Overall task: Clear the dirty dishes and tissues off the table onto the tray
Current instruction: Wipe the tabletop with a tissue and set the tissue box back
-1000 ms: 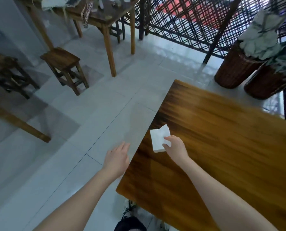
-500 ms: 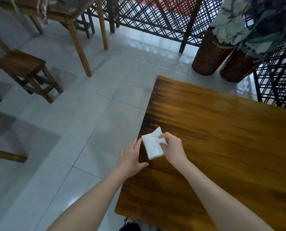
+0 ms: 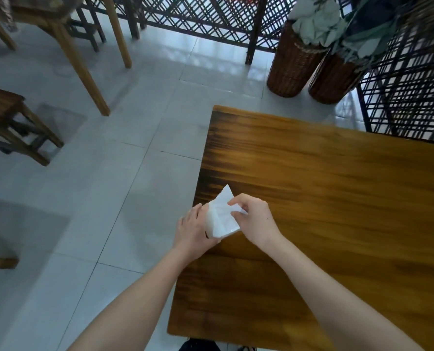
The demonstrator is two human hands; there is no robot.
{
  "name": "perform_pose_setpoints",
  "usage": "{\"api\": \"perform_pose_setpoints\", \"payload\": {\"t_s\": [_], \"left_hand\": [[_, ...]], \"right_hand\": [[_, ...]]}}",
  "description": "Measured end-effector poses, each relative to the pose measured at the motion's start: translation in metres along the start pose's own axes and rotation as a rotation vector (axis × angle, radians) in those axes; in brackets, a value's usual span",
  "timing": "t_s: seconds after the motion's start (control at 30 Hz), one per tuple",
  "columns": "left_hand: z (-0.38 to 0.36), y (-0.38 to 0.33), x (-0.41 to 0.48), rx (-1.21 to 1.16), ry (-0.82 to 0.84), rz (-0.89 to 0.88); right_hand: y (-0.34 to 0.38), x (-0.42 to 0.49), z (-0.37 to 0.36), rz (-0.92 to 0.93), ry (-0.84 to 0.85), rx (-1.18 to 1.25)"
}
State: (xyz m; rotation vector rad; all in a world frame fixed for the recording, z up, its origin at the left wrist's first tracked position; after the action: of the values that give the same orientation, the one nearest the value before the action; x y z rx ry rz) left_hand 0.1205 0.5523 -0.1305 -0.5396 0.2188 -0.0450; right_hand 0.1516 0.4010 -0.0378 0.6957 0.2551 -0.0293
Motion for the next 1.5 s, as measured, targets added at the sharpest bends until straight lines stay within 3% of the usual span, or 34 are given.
{"api": "perform_pose_setpoints", "payload": {"t_s": [0.2,0.43,0.67,0.9,1.27,1.5], "left_hand": [[0.002,-0.008,0.003,0.033,-0.038,0.009],[0.005,-0.008,0.006,0.107,-0.038,0.055],[0.005,-0.011,0.005,0.129,0.044,0.054],[0.007,-0.045,-0.011,0.173,-0.028,-0.024],[-0.03,-0.135,-0.051,0.221,-0.046,0.018],[-0.071,-0.189,-0.072,0.191,0.024,0.093]], "right_hand": [[0.013,-0.019,0.021,0.091,-0.066,-0.07],[0.033,-0.05,0.058,0.391,-0.203,-0.271],[-0.003,-0.075,0.099,0.416,-0.395,-0.442],[-0.078,-0.092,0.113,0.249,-0.363,-0.49],[-0.235,-0.131,0.166,-0.054,-0.333,-0.383],[-0.295,-0.143,0.184,-0.063,-0.228,-0.458]]}}
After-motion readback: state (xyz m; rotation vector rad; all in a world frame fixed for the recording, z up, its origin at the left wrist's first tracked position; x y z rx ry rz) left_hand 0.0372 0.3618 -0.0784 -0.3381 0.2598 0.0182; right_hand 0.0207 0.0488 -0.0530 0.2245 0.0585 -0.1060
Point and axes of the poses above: each hand's wrist, its own x-axis towards the middle knuckle, its own z-axis out of the back of the hand, y = z × x, the point moved 6 cm from there along x, towards the middle knuckle, and after that the axes turned 3 degrees about -z, right-handed, at the moved point
